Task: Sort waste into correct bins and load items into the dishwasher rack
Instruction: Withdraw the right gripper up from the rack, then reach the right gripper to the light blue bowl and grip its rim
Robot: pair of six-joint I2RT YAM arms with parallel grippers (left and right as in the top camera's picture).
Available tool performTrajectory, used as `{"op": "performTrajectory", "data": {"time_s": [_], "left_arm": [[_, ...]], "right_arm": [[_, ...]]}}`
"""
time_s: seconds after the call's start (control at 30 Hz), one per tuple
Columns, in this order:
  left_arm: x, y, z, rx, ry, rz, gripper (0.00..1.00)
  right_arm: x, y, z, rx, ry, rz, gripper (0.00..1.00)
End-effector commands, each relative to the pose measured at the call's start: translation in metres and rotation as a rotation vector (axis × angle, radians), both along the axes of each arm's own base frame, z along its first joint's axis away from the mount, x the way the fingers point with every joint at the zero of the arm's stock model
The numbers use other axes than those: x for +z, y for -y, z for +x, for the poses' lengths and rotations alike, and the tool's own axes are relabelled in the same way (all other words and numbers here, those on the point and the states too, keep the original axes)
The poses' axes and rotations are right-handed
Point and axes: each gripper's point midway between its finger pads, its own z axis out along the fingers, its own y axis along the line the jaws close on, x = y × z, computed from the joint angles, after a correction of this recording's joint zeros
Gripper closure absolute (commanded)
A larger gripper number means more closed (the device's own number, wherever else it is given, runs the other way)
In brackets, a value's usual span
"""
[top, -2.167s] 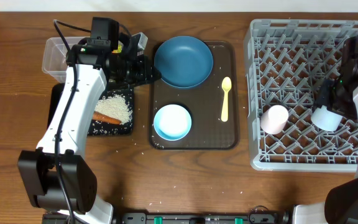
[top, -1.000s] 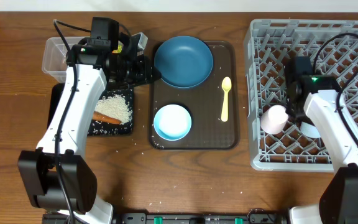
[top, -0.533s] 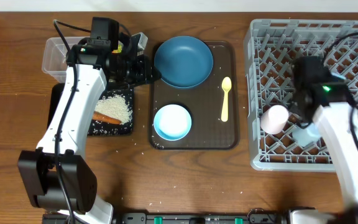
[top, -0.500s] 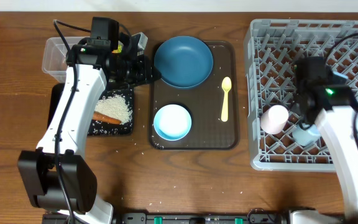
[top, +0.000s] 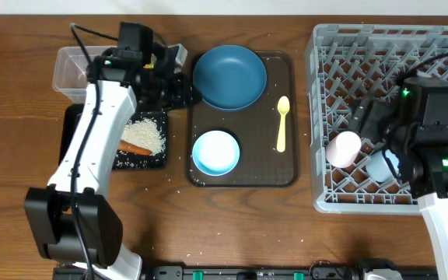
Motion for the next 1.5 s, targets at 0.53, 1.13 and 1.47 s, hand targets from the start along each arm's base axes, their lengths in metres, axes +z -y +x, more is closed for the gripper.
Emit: {"op": "performTrajectory", "data": {"time_s": [0.53, 1.13, 1.47], "left_arm": [[-0.044, 0.044, -0.066, -0.180, -0.080, 0.349, 0.67], [-0.064, 0.035, -0.064, -0.138, -0.088, 0.364, 0.58], [-0.042, -0.020, -0.035, 0.102, -0.091, 0.331, 0.58]], "right_arm": [[-0.027, -0.099, 0.012, 0.332, -0.058, 0.068, 0.18], [-0.039, -0.129, 0.021, 0.308, -0.075, 0.128, 0.30], [-0.097, -0.182, 0.030, 0.315, -0.205, 0.180, 0.44]]}}
